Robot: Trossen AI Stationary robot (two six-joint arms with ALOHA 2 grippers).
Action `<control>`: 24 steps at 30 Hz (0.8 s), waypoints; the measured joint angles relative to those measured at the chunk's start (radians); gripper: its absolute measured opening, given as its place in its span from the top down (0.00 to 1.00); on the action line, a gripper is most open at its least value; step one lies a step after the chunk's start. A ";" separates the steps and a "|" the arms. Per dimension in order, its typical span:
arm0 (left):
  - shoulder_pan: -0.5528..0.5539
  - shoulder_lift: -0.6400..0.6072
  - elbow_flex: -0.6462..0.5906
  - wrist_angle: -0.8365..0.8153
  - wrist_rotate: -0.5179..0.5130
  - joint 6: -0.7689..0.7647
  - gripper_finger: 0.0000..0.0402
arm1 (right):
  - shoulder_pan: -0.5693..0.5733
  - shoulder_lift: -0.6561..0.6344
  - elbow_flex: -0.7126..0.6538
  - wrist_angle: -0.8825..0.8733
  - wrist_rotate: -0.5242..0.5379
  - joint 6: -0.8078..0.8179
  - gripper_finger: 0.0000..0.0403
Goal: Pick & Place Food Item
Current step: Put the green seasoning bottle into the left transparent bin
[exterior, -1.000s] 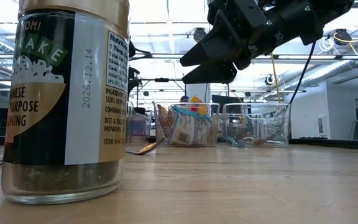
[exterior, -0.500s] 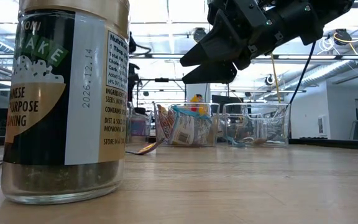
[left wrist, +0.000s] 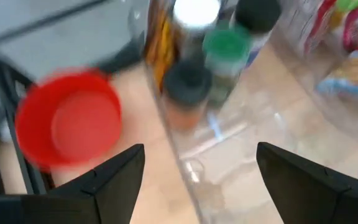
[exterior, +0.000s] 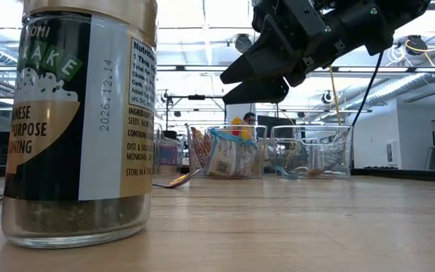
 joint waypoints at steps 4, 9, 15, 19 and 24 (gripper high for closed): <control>-0.024 -0.128 -0.159 0.008 -0.029 -0.123 0.21 | 0.000 0.000 0.000 0.000 0.000 -0.001 0.19; -0.036 -0.182 -0.291 0.030 -0.043 -0.220 0.18 | 0.000 0.000 0.000 0.009 0.000 0.000 0.19; -0.054 -0.178 -0.367 0.156 -0.029 -0.241 0.20 | 0.000 0.000 0.000 0.012 0.000 0.000 0.19; -0.070 -0.175 -0.375 0.258 0.041 -0.225 0.22 | 0.000 0.000 0.000 0.012 0.000 0.000 0.19; -0.085 -0.176 -0.375 0.368 0.092 -0.216 0.20 | 0.000 0.000 0.000 0.012 0.000 0.000 0.19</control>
